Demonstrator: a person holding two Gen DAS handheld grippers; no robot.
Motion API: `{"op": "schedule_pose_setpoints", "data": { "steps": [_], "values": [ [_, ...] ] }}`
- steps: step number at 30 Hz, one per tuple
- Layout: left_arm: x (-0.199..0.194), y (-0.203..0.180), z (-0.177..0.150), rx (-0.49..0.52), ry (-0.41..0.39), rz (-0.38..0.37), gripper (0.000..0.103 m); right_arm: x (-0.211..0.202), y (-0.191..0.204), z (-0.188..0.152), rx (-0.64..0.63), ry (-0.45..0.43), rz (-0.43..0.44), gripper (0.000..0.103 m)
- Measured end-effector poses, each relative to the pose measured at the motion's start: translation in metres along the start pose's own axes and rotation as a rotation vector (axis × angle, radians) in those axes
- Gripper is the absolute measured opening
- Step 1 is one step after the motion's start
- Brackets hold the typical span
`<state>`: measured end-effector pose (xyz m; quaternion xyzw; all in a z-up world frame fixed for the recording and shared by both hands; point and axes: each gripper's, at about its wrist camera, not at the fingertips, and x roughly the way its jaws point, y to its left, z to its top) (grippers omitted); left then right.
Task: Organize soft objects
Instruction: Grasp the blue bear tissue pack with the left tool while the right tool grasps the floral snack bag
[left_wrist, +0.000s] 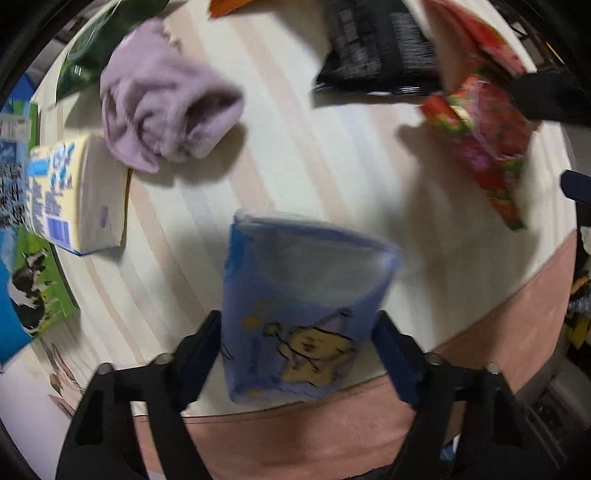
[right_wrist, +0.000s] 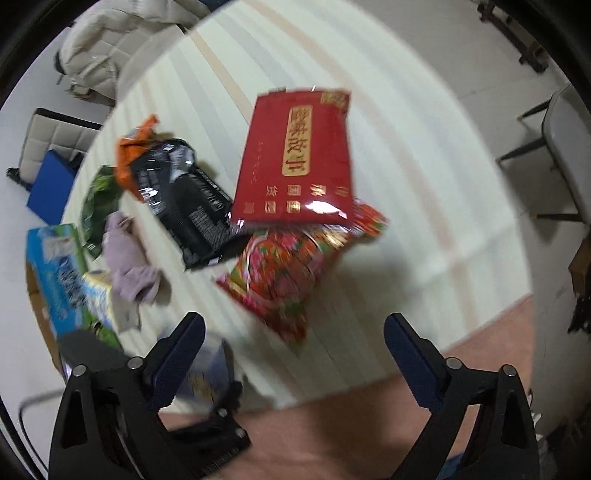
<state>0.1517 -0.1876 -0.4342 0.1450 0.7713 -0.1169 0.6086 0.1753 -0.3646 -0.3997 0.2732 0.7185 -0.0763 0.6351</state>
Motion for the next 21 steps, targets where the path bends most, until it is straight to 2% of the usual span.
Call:
{"op": "schedule_pose_setpoints", "data": {
  "steps": [4,9,12,16,19,21],
  "values": [
    [0.004,0.013,-0.008,-0.061,-0.01,-0.023,0.067,0.035,0.013,0.017,0.058,0.025,-0.005,0.096],
    [0.0,0.029,-0.022,-0.107,-0.005,-0.045,0.066,0.055,0.027,0.017,0.072,0.024,-0.042,0.069],
    [0.001,0.042,-0.025,-0.124,-0.004,-0.063,0.066,0.057,0.032,0.001,0.001,0.056,-0.072,0.061],
    [-0.001,0.058,-0.023,-0.153,-0.005,-0.094,0.066,0.064,0.026,-0.035,-0.165,0.126,-0.155,0.06],
    [-0.011,0.07,-0.025,-0.177,-0.01,-0.114,0.066,0.065,0.022,-0.054,-0.235,0.149,-0.206,0.061],
    [-0.017,0.078,-0.026,-0.195,-0.015,-0.124,0.063,0.06,0.022,-0.059,-0.24,0.101,-0.224,0.073]
  ]
}}
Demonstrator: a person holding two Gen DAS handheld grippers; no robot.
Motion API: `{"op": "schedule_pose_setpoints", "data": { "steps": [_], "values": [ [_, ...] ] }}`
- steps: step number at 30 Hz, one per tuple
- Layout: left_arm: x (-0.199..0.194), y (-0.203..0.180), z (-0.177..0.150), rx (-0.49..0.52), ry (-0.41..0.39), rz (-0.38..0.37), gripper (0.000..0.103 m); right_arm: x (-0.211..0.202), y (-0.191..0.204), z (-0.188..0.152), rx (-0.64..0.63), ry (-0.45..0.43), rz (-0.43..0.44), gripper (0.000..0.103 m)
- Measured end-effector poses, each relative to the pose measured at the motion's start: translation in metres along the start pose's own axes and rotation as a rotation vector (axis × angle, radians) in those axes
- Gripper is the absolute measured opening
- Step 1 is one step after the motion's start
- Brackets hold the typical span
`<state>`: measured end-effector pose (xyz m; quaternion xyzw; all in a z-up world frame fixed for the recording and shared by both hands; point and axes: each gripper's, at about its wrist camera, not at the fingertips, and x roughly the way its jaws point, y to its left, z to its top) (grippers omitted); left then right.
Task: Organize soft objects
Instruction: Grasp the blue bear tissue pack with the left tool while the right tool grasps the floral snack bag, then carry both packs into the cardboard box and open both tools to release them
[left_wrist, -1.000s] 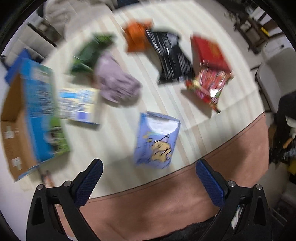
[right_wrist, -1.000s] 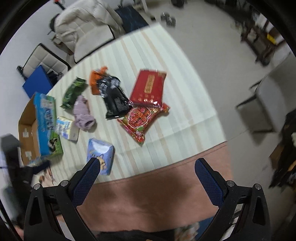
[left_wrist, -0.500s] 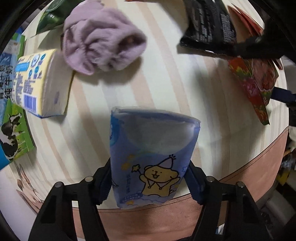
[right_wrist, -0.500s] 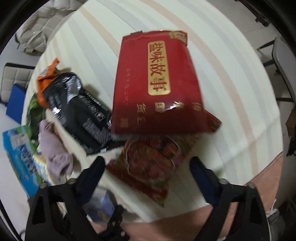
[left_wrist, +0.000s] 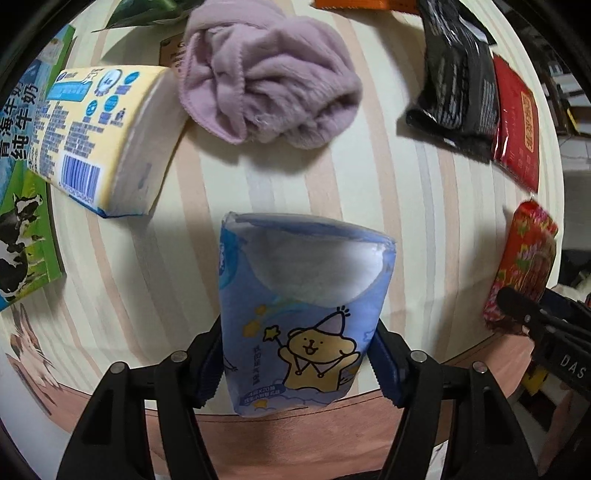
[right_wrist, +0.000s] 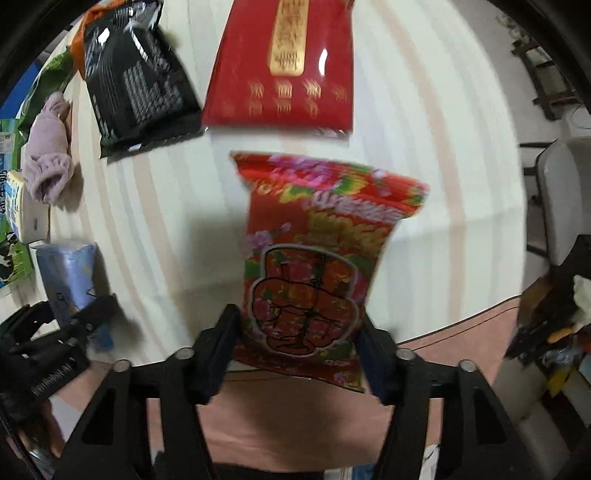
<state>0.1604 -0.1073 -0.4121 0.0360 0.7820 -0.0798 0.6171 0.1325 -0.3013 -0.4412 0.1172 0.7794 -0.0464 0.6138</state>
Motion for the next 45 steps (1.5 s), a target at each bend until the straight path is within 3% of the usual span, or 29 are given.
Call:
{"op": "schedule_pose_setpoints", "data": {
  "steps": [3,6,7,8,15,22,25,28,32,35,39,45],
  "values": [
    [-0.001,0.011,0.0,-0.007,-0.01,0.003,0.057,-0.005,0.0,-0.002,0.066,-0.07,0.006,0.074],
    [-0.009,0.017,-0.005,-0.002,-0.013,0.012,0.054,0.006,0.002,-0.002,0.138,-0.052,0.062,0.072],
    [-0.022,0.02,0.001,-0.001,-0.012,0.013,0.054,0.005,0.006,-0.002,0.135,-0.076,0.043,0.065],
    [-0.029,0.023,0.0,-0.001,-0.014,0.009,0.053,0.003,0.013,-0.006,0.118,-0.086,0.007,0.052],
    [-0.075,0.058,-0.036,-0.014,-0.045,-0.066,0.052,-0.01,0.059,-0.055,0.072,-0.081,0.074,0.048],
    [-0.18,0.113,-0.08,-0.019,-0.18,-0.165,0.052,-0.079,0.131,-0.115,-0.042,-0.153,0.181,0.048],
    [-0.238,0.138,-0.087,-0.034,-0.251,-0.184,0.052,-0.122,0.176,-0.124,-0.107,-0.191,0.238,0.048],
    [-0.294,0.19,-0.098,-0.06,-0.313,-0.197,0.052,-0.17,0.227,-0.127,-0.187,-0.243,0.295,0.048],
    [-0.336,0.247,-0.085,-0.121,-0.363,-0.166,0.052,-0.235,0.291,-0.109,-0.297,-0.292,0.347,0.048],
    [-0.337,0.295,-0.067,-0.167,-0.378,-0.136,0.052,-0.256,0.341,-0.087,-0.35,-0.306,0.345,0.048],
    [-0.318,0.356,-0.028,-0.23,-0.332,-0.151,0.052,-0.243,0.411,-0.048,-0.389,-0.283,0.323,0.048],
    [-0.26,0.386,0.037,-0.244,-0.231,-0.161,0.052,-0.193,0.486,0.007,-0.404,-0.238,0.254,0.048]
  ]
}}
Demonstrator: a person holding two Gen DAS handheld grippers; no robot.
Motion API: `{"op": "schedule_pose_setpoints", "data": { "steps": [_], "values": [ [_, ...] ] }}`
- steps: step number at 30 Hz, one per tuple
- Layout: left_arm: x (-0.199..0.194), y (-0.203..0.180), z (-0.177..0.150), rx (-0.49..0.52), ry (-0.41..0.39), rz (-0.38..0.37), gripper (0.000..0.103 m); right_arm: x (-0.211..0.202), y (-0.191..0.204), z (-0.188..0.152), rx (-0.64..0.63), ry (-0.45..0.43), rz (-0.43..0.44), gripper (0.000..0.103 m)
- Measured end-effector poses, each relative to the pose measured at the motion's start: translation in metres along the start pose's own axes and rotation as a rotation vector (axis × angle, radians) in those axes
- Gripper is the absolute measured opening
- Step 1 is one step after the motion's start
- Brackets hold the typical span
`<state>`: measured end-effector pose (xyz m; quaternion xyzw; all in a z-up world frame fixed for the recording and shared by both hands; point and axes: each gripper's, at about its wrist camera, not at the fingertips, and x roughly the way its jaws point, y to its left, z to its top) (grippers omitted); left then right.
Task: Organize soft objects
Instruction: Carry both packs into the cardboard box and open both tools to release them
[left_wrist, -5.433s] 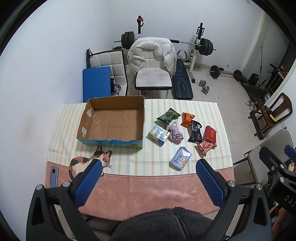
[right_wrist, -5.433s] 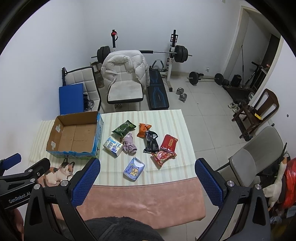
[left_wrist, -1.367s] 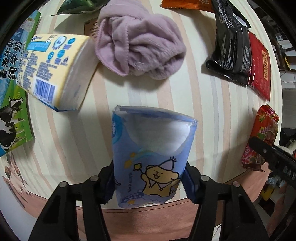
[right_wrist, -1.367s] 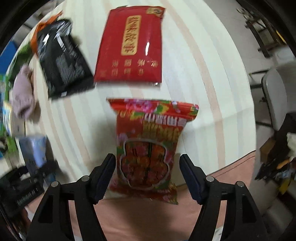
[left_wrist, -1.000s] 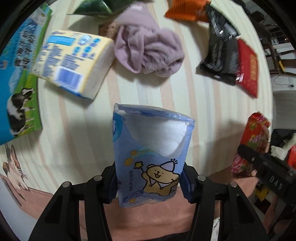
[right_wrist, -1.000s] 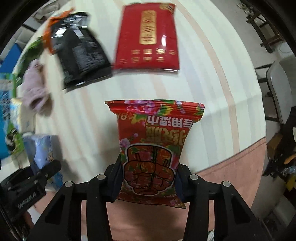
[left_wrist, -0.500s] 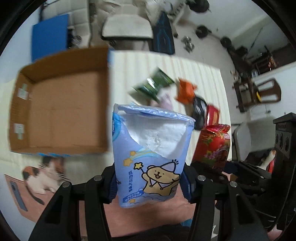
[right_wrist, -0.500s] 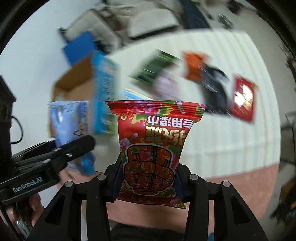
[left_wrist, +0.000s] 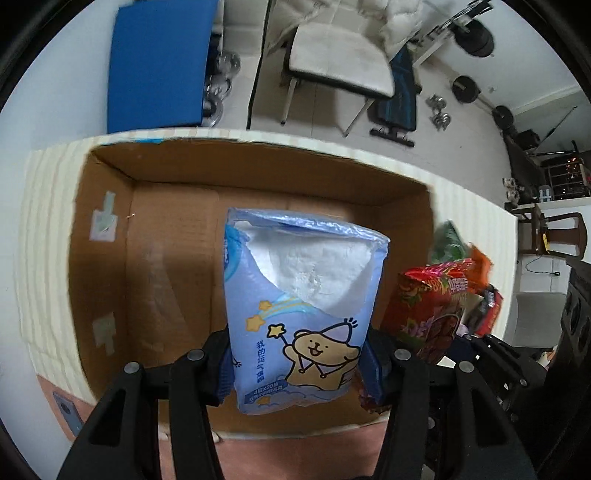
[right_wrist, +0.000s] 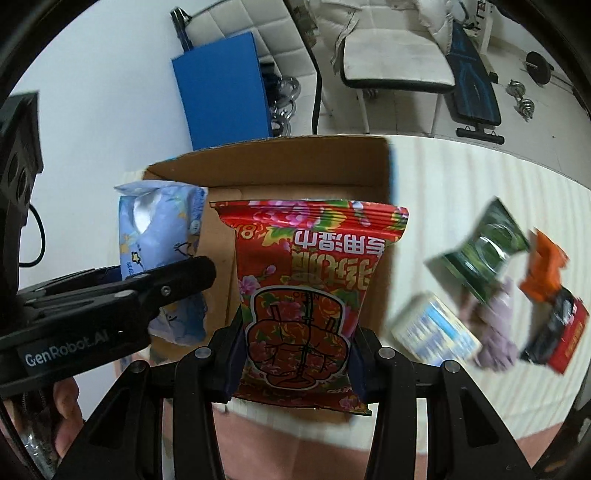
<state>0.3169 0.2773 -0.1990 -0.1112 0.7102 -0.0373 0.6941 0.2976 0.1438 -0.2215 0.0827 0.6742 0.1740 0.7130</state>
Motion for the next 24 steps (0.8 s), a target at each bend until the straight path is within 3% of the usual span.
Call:
{"op": "schedule_pose_setpoints", "data": {
  "steps": [6,9,15,19,21,24],
  "values": [
    [0.058,0.019,0.024,-0.005,0.103,-0.002,0.052,0.073,0.003,0.037,-0.001,0.066,-0.084,0.048],
    [0.074,0.025,0.03,0.015,0.161,-0.029,0.052,0.09,0.001,0.043,0.002,0.081,-0.112,0.048],
    [0.086,0.029,0.037,0.014,0.183,-0.015,0.053,0.108,0.001,0.055,0.011,0.092,-0.14,0.049],
    [0.083,0.031,0.033,0.014,0.21,-0.001,0.061,0.118,0.001,0.062,0.007,0.098,-0.155,0.061],
    [0.076,0.033,0.033,0.016,0.188,0.024,0.081,0.119,0.004,0.065,0.001,0.098,-0.166,0.07],
    [0.063,0.039,0.03,0.015,0.152,0.042,0.09,0.113,0.01,0.064,-0.009,0.092,-0.177,0.081]
  ]
}}
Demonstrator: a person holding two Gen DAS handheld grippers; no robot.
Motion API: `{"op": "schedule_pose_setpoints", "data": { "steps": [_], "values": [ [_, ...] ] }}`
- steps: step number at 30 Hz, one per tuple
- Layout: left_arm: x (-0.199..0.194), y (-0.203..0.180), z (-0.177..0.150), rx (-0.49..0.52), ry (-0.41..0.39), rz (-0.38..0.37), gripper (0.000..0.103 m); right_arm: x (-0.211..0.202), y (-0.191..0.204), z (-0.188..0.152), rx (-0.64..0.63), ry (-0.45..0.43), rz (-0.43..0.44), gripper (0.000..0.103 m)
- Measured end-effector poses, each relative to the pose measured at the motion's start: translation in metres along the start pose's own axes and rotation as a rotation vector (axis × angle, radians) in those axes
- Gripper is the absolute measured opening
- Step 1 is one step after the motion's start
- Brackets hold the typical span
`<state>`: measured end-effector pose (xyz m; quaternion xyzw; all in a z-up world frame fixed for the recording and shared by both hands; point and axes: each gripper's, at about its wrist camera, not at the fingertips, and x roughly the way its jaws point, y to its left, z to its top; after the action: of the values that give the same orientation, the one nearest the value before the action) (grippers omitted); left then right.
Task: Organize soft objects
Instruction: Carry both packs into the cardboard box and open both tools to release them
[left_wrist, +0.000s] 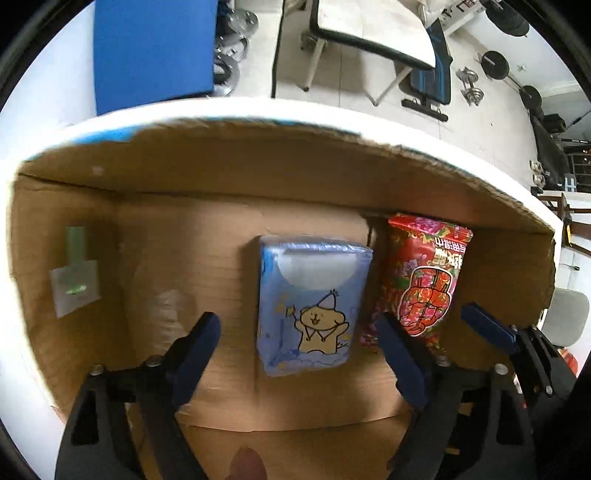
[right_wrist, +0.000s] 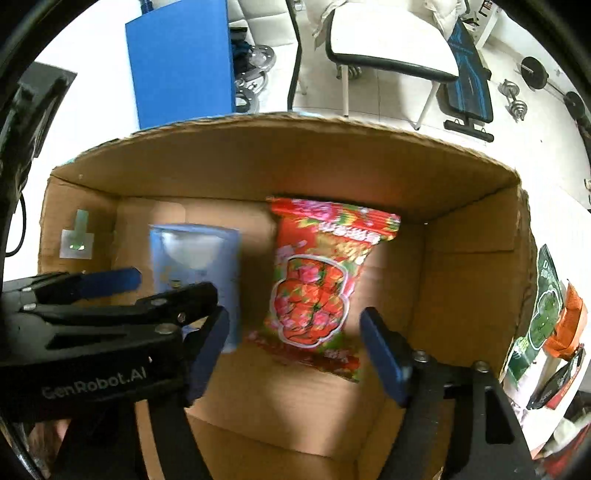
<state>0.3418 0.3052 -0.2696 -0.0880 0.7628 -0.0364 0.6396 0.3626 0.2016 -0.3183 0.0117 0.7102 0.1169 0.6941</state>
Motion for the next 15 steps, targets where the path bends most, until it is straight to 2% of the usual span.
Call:
{"op": "schedule_pose_setpoints", "data": {
  "steps": [2,5,6,11,15],
  "values": [
    [-0.01,0.002,-0.007,0.007,-0.023,0.02,0.096,-0.004,0.003,-0.001,0.0,-0.001,-0.007,0.088],
    [-0.022,0.011,-0.018,0.011,-0.056,0.048,0.098,-0.008,0.004,-0.005,-0.017,-0.012,-0.054,0.097],
    [-0.026,0.013,-0.024,0.007,-0.069,0.048,0.098,-0.012,0.003,-0.009,-0.013,-0.018,-0.057,0.103],
    [-0.042,0.029,-0.052,-0.013,-0.131,0.054,0.098,-0.027,0.005,-0.034,-0.012,-0.044,-0.102,0.103],
    [-0.058,0.035,-0.085,-0.018,-0.202,0.083,0.098,-0.037,0.005,-0.054,0.0,-0.057,-0.097,0.103]
  ]
}}
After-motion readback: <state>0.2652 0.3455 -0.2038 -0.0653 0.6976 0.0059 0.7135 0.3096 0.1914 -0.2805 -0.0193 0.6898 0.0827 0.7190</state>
